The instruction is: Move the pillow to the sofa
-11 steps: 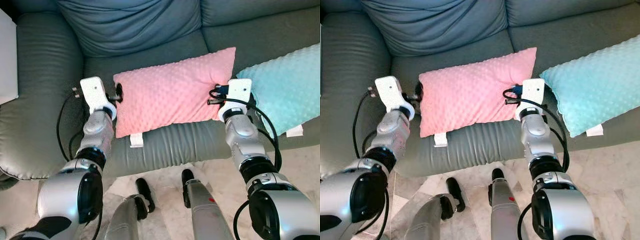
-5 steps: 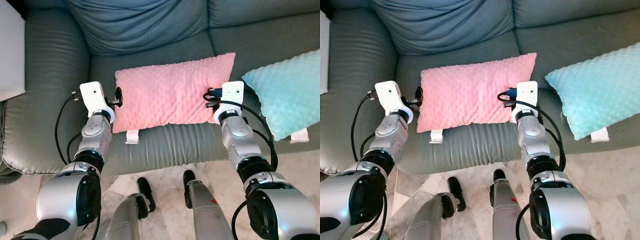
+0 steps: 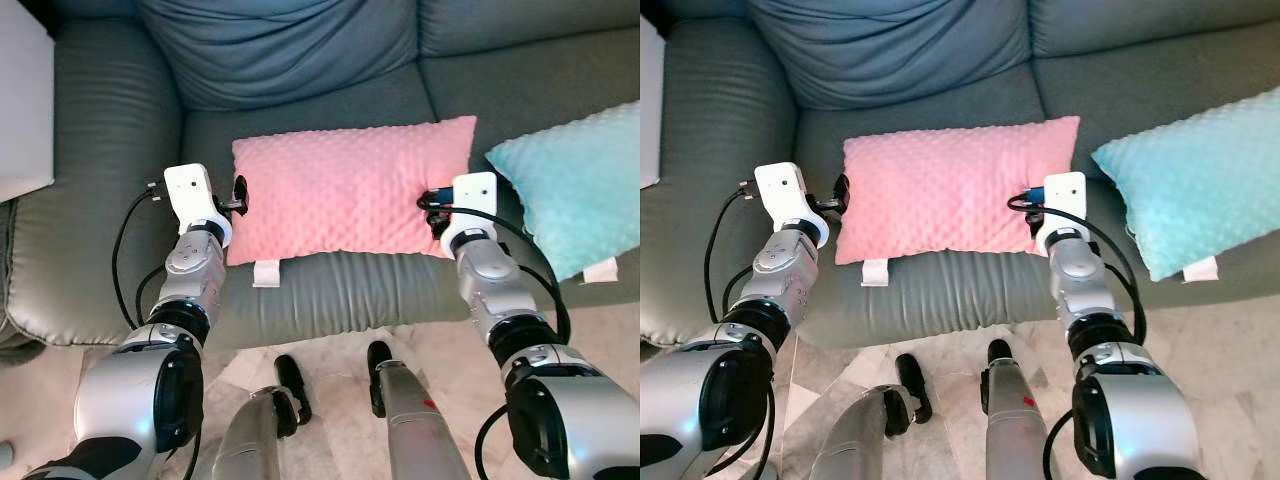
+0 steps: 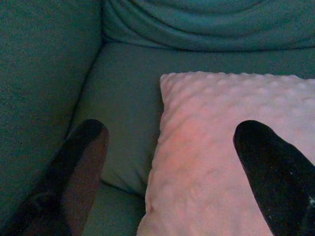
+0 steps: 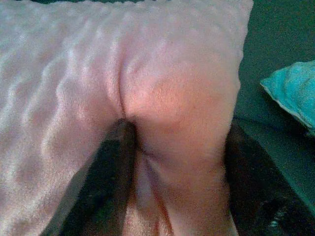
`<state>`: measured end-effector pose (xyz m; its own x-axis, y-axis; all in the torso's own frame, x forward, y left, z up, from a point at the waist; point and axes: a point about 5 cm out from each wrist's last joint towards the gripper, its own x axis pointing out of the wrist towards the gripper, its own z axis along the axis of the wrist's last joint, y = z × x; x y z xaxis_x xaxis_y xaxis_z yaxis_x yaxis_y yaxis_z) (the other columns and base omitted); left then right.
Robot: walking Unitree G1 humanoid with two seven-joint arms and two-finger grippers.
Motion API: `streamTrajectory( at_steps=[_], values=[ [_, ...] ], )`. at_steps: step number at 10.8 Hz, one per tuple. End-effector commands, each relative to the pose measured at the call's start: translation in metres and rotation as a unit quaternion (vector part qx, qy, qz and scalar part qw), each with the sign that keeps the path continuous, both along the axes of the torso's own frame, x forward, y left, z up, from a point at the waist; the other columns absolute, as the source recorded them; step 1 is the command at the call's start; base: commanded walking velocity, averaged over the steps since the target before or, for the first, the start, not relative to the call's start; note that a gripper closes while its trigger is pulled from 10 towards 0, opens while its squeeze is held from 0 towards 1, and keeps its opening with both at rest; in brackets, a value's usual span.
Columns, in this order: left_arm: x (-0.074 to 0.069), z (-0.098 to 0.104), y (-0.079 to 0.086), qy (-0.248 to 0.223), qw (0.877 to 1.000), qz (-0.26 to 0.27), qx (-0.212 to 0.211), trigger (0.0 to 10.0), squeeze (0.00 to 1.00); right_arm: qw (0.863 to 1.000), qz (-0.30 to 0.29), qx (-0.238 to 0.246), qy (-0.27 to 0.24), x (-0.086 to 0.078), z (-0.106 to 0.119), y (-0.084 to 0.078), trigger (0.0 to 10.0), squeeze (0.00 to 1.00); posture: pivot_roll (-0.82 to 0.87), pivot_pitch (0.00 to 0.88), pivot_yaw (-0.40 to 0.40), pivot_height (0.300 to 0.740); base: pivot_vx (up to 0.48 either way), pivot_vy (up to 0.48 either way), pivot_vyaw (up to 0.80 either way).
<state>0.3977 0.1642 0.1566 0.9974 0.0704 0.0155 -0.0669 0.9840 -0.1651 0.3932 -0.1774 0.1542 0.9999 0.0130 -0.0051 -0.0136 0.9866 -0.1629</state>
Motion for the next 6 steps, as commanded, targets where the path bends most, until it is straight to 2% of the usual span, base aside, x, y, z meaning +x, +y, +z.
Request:
streamTrajectory(
  at_steps=[1, 3, 6],
  values=[
    [-0.005, -0.015, 0.003, 0.026, 1.000, -0.003, -0.006, 10.0, 0.00, 1.000, 0.003, -0.008, 0.027, -0.006, -0.017, 0.001, 10.0, 1.00, -0.26, 0.509, 0.169, 0.740, 0.000, 0.000, 0.00],
    [-0.009, -0.024, -0.002, 0.037, 0.999, -0.026, -0.016, 10.0, 0.00, 0.999, -0.011, -0.033, 0.007, -0.004, -0.008, -0.005, 10.0, 1.00, -0.26, 0.504, 0.166, 0.740, 0.000, 0.000, 0.00],
    [-0.017, -0.043, -0.006, 0.063, 0.997, -0.049, -0.024, 10.0, 0.00, 0.999, -0.023, -0.036, -0.011, -0.004, 0.002, -0.013, 10.0, 1.00, -0.27, 0.496, 0.167, 0.740, 0.000, 0.000, 0.00]
  ],
)
